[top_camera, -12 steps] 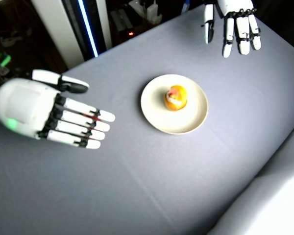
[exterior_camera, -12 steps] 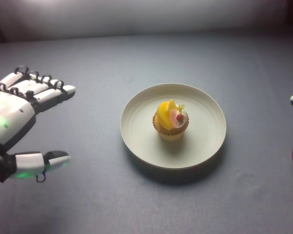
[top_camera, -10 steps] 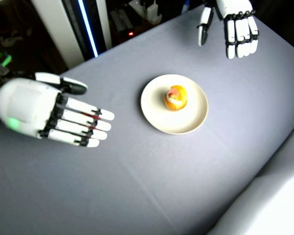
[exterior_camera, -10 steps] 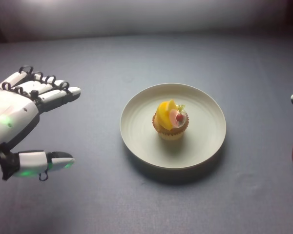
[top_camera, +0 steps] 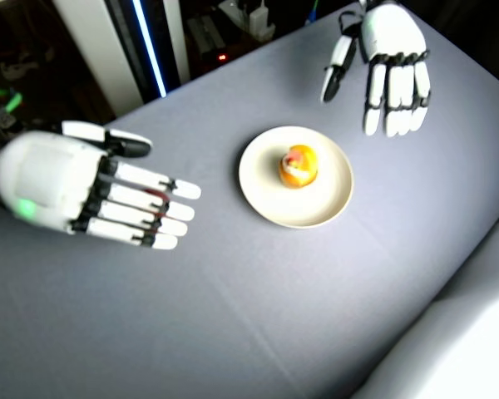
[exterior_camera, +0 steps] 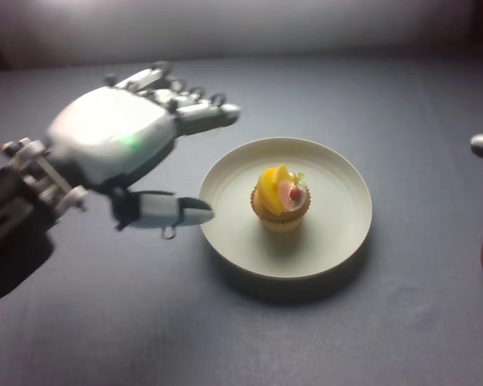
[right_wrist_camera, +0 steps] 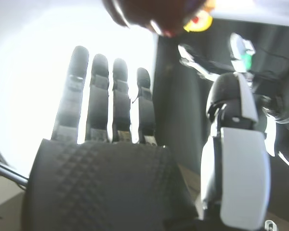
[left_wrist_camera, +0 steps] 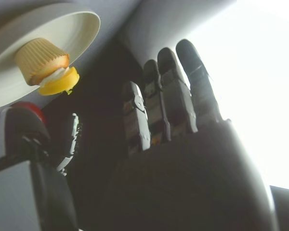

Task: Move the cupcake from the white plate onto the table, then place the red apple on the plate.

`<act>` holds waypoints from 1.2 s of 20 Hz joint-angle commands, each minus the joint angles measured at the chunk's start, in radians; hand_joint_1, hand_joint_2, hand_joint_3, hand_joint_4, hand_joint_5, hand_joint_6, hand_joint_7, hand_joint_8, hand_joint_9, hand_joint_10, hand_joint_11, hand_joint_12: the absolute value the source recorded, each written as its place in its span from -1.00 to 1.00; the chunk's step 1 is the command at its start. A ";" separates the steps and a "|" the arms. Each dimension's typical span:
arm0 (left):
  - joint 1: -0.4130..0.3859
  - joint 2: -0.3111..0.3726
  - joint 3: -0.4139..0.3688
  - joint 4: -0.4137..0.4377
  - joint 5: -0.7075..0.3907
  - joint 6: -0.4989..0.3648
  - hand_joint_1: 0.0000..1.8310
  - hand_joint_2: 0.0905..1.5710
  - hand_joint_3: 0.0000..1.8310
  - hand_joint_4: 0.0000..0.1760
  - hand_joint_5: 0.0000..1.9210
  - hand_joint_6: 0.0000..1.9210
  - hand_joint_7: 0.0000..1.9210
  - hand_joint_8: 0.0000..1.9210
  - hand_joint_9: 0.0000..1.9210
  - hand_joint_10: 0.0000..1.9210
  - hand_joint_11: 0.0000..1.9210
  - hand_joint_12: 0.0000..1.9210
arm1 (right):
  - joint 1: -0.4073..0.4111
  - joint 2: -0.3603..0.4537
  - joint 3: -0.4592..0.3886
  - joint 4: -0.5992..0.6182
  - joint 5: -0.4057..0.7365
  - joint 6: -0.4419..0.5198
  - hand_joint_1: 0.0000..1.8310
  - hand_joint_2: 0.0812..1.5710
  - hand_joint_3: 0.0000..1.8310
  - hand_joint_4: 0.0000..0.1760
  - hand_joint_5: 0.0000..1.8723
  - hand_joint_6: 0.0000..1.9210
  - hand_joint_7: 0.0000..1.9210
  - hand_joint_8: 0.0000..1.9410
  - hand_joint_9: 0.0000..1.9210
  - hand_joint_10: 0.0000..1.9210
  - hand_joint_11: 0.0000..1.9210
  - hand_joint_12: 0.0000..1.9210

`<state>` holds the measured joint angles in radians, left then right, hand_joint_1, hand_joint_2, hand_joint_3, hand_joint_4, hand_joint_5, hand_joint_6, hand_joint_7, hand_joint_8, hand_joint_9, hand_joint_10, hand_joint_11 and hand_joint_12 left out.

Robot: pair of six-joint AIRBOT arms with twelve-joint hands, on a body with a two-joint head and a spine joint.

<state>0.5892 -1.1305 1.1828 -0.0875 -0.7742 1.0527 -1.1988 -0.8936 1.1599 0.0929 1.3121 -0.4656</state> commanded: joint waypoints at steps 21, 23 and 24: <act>-0.099 -0.281 0.255 0.067 0.193 -0.072 0.29 0.25 -0.99 -1.00 0.15 -0.47 -0.08 -0.10 -0.05 0.32 -0.24 0.77 | 0.017 0.001 0.006 0.046 0.128 0.008 -0.31 0.43 -0.99 0.55 -1.00 -1.00 -0.88 -0.99 -0.75 -0.99 -0.98 -0.45; -0.106 -0.288 0.281 0.073 0.176 -0.141 0.34 0.44 -0.99 -1.00 0.00 -0.20 -0.13 0.48 -0.18 0.59 -0.29 0.91 | 0.017 0.000 0.005 0.046 0.130 0.008 -0.29 0.45 -0.99 0.61 -1.00 -1.00 -0.86 -0.99 -0.73 -0.99 -0.98 -0.44; -0.109 -0.285 0.289 0.075 0.156 -0.174 0.36 0.44 -1.00 -1.00 -0.03 -0.15 -0.08 0.44 -0.12 0.46 -0.23 0.87 | 0.017 0.000 0.004 0.046 0.132 0.008 -0.29 0.46 -0.99 0.60 -1.00 -1.00 -0.84 -0.98 -0.71 -0.98 -0.96 -0.43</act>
<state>0.4900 -1.4235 1.4712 -0.0135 -0.4969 0.8738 -1.1885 -0.8940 1.1618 0.1116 1.3186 -0.4652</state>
